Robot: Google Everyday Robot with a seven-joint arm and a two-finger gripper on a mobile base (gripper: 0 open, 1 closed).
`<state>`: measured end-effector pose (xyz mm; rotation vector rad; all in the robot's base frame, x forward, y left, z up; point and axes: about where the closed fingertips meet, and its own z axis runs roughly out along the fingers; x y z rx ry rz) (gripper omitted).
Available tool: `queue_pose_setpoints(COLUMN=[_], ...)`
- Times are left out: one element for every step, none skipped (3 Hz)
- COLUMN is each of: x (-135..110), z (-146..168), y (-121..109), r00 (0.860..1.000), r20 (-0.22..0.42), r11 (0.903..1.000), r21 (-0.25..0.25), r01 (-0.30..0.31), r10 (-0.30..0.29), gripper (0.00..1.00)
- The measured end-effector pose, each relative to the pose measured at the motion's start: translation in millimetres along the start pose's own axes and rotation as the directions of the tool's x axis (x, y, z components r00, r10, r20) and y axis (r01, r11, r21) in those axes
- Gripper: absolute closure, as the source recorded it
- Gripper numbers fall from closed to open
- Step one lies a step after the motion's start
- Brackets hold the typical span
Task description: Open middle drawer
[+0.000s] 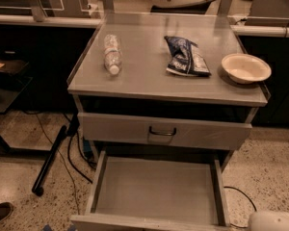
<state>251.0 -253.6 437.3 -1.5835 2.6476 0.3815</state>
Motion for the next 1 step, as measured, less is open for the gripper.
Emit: queue_pose_setpoints(x=[13.5], z=[-7.5], y=[11.5], r00=[1.000], r20=[0.007], r11=[0.9998], r21=[0.009], r01=[-0.018], r10=[0.017], gripper=[0.00])
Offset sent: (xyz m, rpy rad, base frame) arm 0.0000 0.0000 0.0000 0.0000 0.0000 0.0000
